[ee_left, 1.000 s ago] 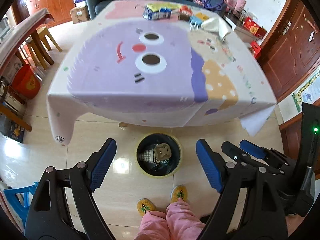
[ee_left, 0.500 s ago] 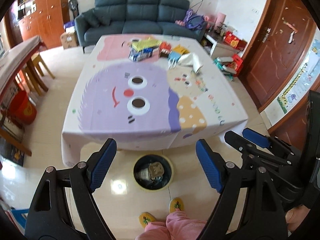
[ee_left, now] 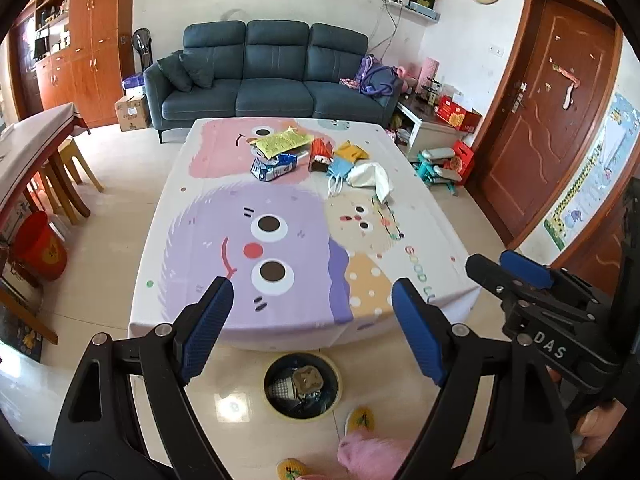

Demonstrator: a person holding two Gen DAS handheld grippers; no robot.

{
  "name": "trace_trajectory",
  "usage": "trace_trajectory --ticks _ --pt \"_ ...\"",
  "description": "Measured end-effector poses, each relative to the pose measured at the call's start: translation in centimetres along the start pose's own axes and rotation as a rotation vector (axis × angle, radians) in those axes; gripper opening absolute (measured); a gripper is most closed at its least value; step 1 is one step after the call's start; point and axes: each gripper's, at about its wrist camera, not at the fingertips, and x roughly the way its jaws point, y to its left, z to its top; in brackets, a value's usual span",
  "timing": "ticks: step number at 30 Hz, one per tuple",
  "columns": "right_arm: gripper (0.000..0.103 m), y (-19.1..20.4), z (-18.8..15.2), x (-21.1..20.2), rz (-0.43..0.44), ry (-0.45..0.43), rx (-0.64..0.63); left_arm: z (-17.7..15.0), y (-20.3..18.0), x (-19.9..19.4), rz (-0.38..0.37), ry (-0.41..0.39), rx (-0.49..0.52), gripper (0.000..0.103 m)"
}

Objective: Collect trash
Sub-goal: 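Move both open grippers back toward the remaining trash on the table, then grasp the white plastic bag with the right gripper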

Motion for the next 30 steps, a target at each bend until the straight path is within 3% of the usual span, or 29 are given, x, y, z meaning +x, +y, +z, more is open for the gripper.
trace_trajectory --ticks 4,12,22,30 --pt "0.072 -1.3 2.7 1.7 0.018 -0.033 -0.009 1.9 -0.2 2.3 0.03 -0.005 -0.013 0.08" --pt "0.081 -5.4 9.5 9.4 0.029 -0.06 -0.123 7.6 -0.5 10.1 0.116 0.004 -0.114 0.08" --pt "0.081 -13.4 18.1 25.9 0.096 0.106 -0.209 15.1 -3.9 25.0 0.202 0.118 -0.184 0.08" --pt "0.08 -14.8 19.7 38.7 0.166 0.272 -0.317 17.8 -6.0 34.8 0.236 0.216 -0.197 0.08"
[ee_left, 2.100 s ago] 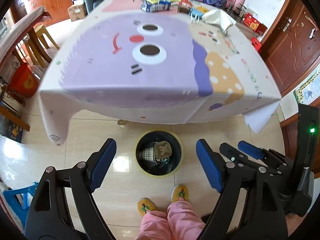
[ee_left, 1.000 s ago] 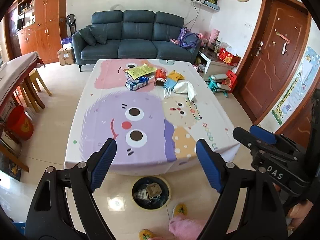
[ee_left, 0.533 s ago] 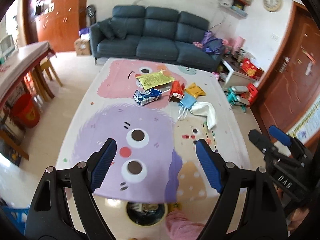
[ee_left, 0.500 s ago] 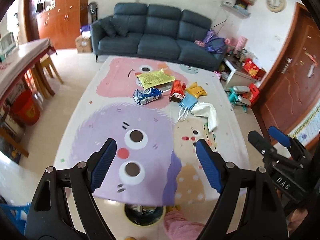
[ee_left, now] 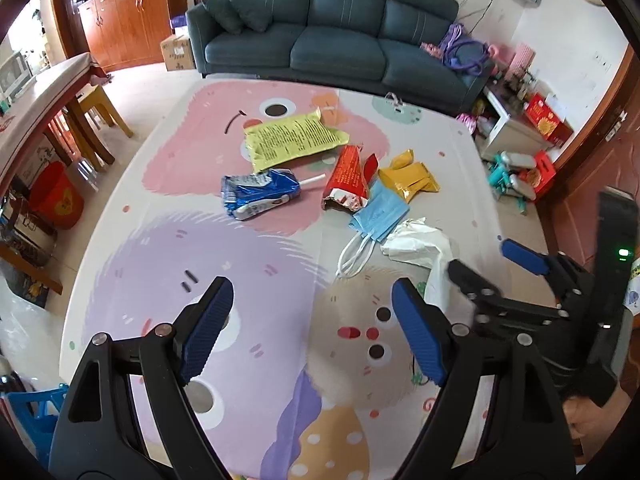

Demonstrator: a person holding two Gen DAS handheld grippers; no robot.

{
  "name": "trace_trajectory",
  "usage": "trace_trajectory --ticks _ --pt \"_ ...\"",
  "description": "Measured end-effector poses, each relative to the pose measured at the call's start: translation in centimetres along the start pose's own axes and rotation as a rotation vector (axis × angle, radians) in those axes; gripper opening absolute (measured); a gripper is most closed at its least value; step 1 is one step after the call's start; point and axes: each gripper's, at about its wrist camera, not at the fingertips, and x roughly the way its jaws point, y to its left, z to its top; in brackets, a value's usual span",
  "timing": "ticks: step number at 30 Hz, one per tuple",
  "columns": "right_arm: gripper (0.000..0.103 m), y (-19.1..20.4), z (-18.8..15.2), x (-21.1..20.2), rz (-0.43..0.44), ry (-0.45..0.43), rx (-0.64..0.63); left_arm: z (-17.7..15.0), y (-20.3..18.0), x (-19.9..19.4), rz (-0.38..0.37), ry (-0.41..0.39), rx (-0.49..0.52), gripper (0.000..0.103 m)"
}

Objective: Collect trash
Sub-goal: 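Grasp the white plastic bag with the right gripper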

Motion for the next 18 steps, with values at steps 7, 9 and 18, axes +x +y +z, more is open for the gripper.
trace_trajectory --ticks 7,9,18 --pt "0.059 -0.1 0.2 5.7 0.038 0.096 -0.056 1.6 -1.8 4.1 -0.002 0.061 -0.002 0.079" --pt "0.054 -0.2 -0.3 6.2 0.049 0.118 -0.065 2.0 -2.3 5.3 -0.013 0.08 0.002 0.08" --pt "0.022 -4.9 -0.9 6.2 0.139 0.109 0.057 3.8 -4.1 11.2 -0.096 0.192 -0.013 0.079"
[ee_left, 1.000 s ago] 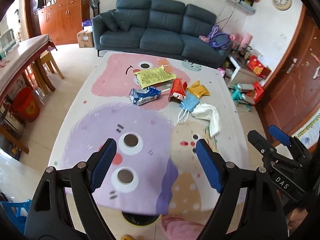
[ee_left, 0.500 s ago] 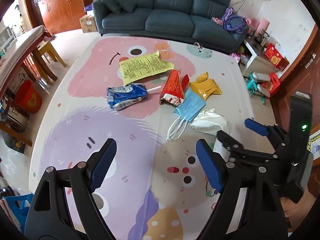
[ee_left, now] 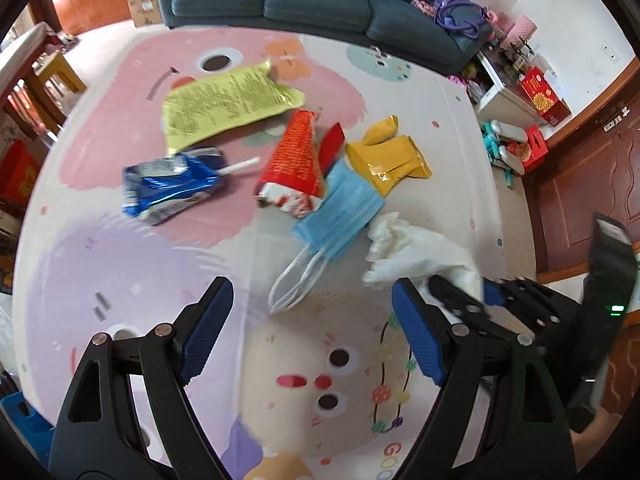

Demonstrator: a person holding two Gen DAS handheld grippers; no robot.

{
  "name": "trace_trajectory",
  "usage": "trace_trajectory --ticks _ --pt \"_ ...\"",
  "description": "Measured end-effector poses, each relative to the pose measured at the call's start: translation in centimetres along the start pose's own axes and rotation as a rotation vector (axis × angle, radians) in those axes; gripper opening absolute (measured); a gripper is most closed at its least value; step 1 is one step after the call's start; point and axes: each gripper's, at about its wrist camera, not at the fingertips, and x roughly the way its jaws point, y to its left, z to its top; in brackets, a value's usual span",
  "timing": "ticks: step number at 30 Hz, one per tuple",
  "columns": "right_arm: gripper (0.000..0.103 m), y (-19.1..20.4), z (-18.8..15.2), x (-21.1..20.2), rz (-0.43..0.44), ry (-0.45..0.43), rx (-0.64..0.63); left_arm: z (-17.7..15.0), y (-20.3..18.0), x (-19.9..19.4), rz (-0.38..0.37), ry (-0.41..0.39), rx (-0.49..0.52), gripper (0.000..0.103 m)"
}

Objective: Collect trash
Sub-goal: 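Grasp the white plastic bag with the right gripper, then lift the white bag with the right gripper while the left gripper grasps the blue mask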

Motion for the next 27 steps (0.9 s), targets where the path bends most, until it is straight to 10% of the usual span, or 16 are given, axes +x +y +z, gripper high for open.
trace_trajectory --ticks 17,27 --pt "0.021 -4.8 -0.5 -0.5 0.047 -0.054 0.125 5.5 -0.4 10.4 -0.009 0.134 -0.015 0.072" --pt "0.021 -4.9 -0.7 -0.5 0.056 -0.066 0.129 5.4 -3.2 11.6 0.075 0.102 0.077 0.037"
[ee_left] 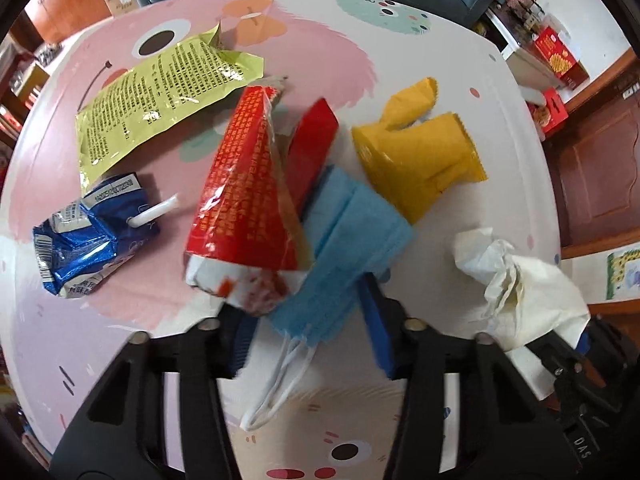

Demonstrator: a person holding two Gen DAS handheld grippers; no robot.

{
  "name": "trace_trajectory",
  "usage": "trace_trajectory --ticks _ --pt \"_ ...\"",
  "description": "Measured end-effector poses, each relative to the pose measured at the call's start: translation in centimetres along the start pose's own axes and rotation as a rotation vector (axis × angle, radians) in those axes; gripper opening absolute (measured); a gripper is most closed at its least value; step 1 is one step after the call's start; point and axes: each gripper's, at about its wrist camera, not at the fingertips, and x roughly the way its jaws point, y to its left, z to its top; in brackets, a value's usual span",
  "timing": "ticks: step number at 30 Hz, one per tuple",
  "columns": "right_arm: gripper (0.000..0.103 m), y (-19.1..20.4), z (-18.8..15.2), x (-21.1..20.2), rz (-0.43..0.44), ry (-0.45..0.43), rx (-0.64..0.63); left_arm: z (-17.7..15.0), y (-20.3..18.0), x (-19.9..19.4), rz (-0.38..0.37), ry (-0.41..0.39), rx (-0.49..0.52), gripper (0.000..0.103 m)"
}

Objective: Collect trash
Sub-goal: 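Lift the white bag with the right gripper while the left gripper grasps the blue mask, then carry the blue mask with the left gripper while the right gripper carries the white bag to the bin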

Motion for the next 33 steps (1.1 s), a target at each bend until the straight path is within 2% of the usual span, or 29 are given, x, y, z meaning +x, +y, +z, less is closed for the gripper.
trace_trajectory --ticks 4,8,9,18,25,33 --pt "0.021 0.2 -0.1 0.0 -0.006 -0.004 0.003 -0.6 -0.2 -0.3 -0.016 0.0 -0.001 0.012" --pt "0.021 0.2 -0.3 -0.2 -0.011 -0.009 0.013 -1.7 -0.4 -0.9 -0.014 -0.014 0.0 0.008" --pt "0.021 0.2 -0.4 -0.3 -0.011 -0.01 0.017 -2.0 -0.4 -1.2 -0.018 -0.018 -0.003 0.004" --pt "0.02 1.3 -1.7 -1.0 0.006 0.006 0.055 -5.5 0.3 -5.3 -0.052 -0.057 -0.013 0.003" --pt "0.02 4.7 -3.2 -3.0 0.015 -0.013 0.043 -9.9 2.2 -9.9 -0.074 -0.101 -0.022 0.003" --pt "0.02 9.9 -5.8 -7.1 -0.017 -0.081 0.019 -15.1 4.8 -15.1 -0.113 -0.162 0.015 0.003"
